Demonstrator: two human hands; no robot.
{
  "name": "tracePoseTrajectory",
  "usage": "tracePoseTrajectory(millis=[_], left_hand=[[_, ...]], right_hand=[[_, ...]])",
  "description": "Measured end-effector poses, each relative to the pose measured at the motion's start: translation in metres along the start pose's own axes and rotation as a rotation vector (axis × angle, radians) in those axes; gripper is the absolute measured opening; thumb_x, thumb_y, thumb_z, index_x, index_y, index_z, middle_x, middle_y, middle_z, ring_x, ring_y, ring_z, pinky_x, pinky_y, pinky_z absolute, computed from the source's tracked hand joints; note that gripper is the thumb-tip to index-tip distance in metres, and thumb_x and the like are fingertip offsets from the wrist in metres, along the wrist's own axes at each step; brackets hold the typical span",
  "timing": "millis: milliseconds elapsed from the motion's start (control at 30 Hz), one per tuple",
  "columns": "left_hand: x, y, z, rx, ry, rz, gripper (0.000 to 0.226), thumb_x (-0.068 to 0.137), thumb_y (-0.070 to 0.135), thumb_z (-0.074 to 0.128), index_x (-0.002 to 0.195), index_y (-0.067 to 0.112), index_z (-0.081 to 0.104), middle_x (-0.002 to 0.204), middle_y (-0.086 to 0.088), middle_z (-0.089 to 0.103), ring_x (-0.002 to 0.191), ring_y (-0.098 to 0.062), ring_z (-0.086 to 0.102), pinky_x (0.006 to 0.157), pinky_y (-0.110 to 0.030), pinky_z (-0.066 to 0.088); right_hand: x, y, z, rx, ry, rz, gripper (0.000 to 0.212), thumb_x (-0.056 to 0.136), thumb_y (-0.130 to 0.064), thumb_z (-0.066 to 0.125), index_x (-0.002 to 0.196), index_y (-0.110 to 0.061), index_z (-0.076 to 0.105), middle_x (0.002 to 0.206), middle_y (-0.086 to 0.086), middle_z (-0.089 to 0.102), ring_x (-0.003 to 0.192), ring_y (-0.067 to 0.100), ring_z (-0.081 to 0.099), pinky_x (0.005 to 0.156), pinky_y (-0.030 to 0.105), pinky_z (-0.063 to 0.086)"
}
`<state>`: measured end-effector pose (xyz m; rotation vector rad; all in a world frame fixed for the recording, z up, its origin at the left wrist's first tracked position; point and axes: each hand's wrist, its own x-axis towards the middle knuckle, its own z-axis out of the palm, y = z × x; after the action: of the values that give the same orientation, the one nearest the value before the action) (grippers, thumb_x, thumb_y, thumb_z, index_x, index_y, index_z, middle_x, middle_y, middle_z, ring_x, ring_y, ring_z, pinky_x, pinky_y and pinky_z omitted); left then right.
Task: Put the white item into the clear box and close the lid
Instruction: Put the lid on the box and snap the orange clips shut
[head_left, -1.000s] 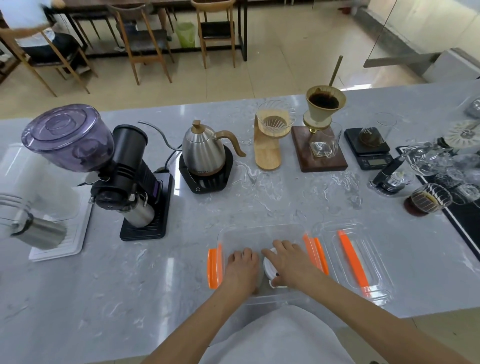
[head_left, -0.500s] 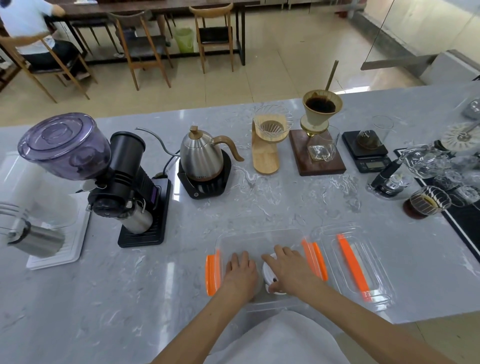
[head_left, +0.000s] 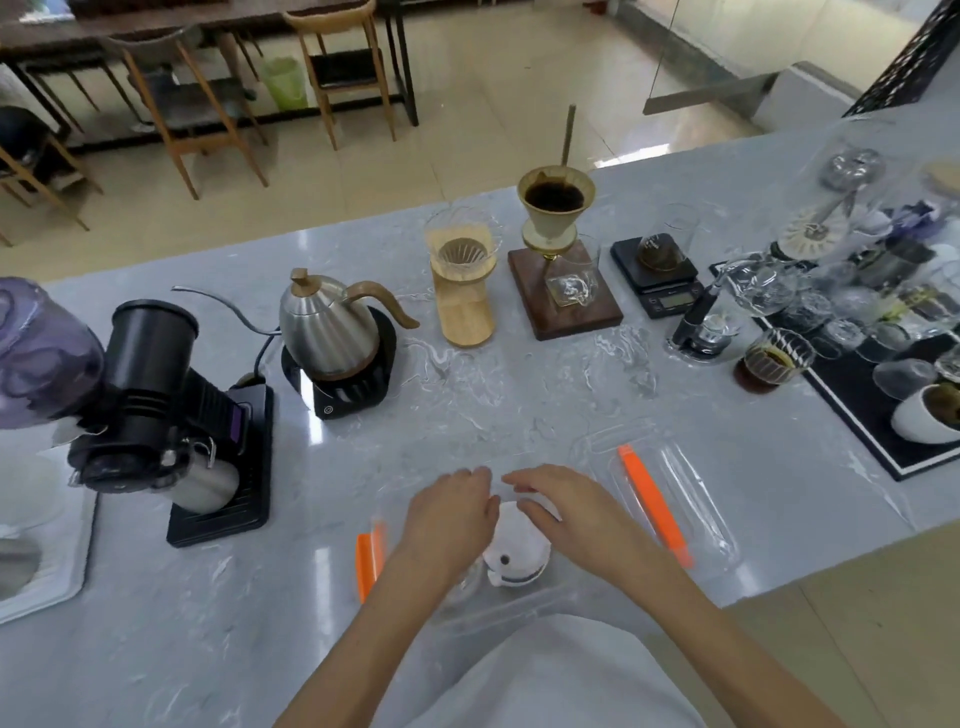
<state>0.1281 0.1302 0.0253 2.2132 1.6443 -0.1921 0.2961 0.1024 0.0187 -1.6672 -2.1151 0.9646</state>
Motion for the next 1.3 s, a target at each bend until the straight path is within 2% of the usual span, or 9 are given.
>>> tracePoseTrajectory(millis=[100,300,400,500,667,767,1033,1200,1300], left_hand=[[0.021,0.018,-0.015,-0.077,0.147,0.052,0.023,0.099,0.029,0.041,0.090,0.012,0.054,0.086,-0.005,0.064,0.074,-0.023,0.058,0.063,-0.034,0.044],[0.111,0.088,-0.017,-0.200,0.101,0.249,0.017,0.094,0.019,0.047,0.081,0.009,0.051,0.084,-0.011,0.063,0.079,-0.029,0.058,0.063,-0.032,0.035],[0.161,0.122,0.000,-0.105,-0.126,0.255,0.028,0.096,0.018,0.047,0.111,-0.001,0.059,0.118,-0.021,0.063,0.110,-0.036,0.059,0.085,-0.036,0.044],[0.188,0.144,0.025,0.032,-0.422,0.214,0.053,0.099,0.026,0.048,0.144,-0.001,0.041,0.152,-0.022,0.041,0.139,-0.035,0.042,0.110,-0.037,0.035],[0.193,0.163,0.054,0.232,-0.540,0.184,0.061,0.093,0.035,0.053,0.145,0.003,0.043,0.151,-0.023,0.041,0.138,-0.038,0.043,0.110,-0.039,0.038],[0.190,0.170,0.056,0.201,-0.524,0.102,0.066,0.094,0.035,0.052,0.149,0.004,0.033,0.156,-0.023,0.029,0.144,-0.039,0.033,0.114,-0.040,0.032],[0.191,0.190,0.021,-0.299,-0.334,0.056,0.028,0.094,0.023,0.055,0.118,0.010,0.049,0.133,-0.022,0.045,0.108,-0.037,0.057,0.087,-0.038,0.049],[0.172,0.156,-0.031,-0.556,-0.083,0.075,0.019,0.097,0.025,0.055,0.098,0.015,0.039,0.092,-0.010,0.057,0.086,-0.034,0.063,0.069,-0.036,0.043],[0.145,0.100,-0.056,-0.657,0.109,-0.008,0.019,0.096,0.027,0.057,0.103,0.017,0.042,0.079,-0.003,0.057,0.074,-0.021,0.057,0.059,-0.028,0.041]], right_hand=[[-0.014,0.009,-0.005,0.312,0.218,0.058,0.027,0.096,-0.014,0.055,0.115,-0.023,0.072,0.109,-0.008,0.073,0.100,0.006,0.066,0.089,0.018,0.049],[-0.055,0.082,0.001,0.679,0.823,0.776,0.023,0.094,-0.015,0.053,0.115,-0.019,0.064,0.094,0.002,0.070,0.083,0.024,0.064,0.068,0.028,0.047],[-0.084,0.115,0.016,0.695,0.744,0.984,0.042,0.094,-0.014,0.053,0.135,-0.006,0.051,0.096,0.018,0.069,0.080,0.028,0.062,0.070,0.034,0.048],[-0.101,0.124,0.029,0.662,0.592,1.042,0.058,0.095,-0.012,0.051,0.150,-0.006,0.033,0.079,0.012,0.059,0.067,0.023,0.053,0.066,0.035,0.047],[-0.110,0.123,0.035,0.724,0.355,1.043,0.082,0.095,-0.014,0.046,0.156,-0.016,-0.009,0.127,0.026,0.054,0.098,0.023,0.052,0.085,0.031,0.043],[-0.114,0.122,0.027,0.870,0.365,1.033,0.090,0.092,-0.009,0.048,0.155,-0.023,-0.015,0.126,0.010,0.038,0.109,0.021,0.042,0.084,0.028,0.035],[-0.123,0.133,-0.019,1.255,0.713,0.994,0.101,0.087,-0.005,0.059,0.154,-0.036,-0.009,0.120,-0.002,0.048,0.093,0.015,0.055,0.060,0.018,0.047],[-0.093,0.143,-0.065,1.263,0.778,0.982,0.063,0.093,-0.014,0.057,0.152,-0.020,0.034,0.138,0.007,0.048,0.102,0.020,0.052,0.092,0.039,0.049],[-0.051,0.136,-0.082,1.225,0.604,0.869,0.046,0.094,-0.018,0.058,0.140,-0.014,0.052,0.109,0.004,0.056,0.087,0.018,0.051,0.084,0.035,0.047]])
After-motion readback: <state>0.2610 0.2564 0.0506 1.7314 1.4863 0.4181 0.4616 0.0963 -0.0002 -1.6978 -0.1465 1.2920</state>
